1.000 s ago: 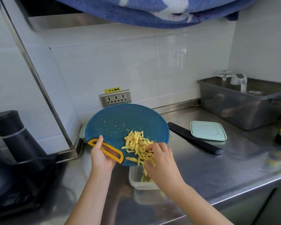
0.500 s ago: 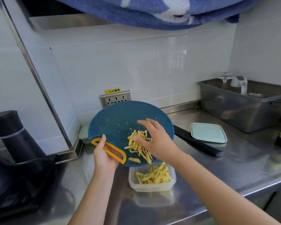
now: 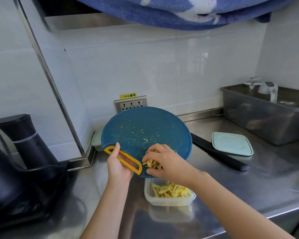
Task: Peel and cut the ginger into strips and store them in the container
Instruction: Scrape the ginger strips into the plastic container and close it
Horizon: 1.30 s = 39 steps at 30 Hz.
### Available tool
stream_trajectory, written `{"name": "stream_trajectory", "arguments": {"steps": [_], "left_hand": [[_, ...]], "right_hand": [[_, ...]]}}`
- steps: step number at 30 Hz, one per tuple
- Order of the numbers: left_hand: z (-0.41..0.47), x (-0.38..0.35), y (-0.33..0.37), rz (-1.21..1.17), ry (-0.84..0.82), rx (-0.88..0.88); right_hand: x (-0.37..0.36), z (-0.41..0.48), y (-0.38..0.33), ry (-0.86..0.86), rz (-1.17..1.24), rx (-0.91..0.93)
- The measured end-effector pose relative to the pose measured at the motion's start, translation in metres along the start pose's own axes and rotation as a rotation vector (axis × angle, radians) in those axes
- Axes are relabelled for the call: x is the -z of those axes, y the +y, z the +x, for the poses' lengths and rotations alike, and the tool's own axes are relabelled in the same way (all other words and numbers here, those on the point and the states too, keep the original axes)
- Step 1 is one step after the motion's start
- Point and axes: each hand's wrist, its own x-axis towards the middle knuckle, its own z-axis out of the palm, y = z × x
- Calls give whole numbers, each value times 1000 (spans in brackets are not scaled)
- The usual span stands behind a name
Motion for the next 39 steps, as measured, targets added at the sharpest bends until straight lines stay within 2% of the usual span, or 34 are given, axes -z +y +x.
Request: {"name": "stream_trajectory", "arguments": {"steps": [7,12,23,27,30,34,39], "left_hand": [[1,-1,1,8,15,-1],[0,-6,5,23,8,-57],[-1,-5,9,27,34,-63],[-1,-4,10,25,27,-69],[-1,-3,13,12,15,-71],[-4,1,18,7,27,-90],[-2,0,15,-22,-2,-117]], "right_hand": [[-12,-26,0,159,-64,-12],[-16,-44,-2,184,-82,48],[-8,-48,1,133,214,-21],[4,-39,2,250,299,-51],[17,-28,13,348,250,-157],[15,-19,27,175,120,-344],[-12,-24,6,144,92,-325]]}}
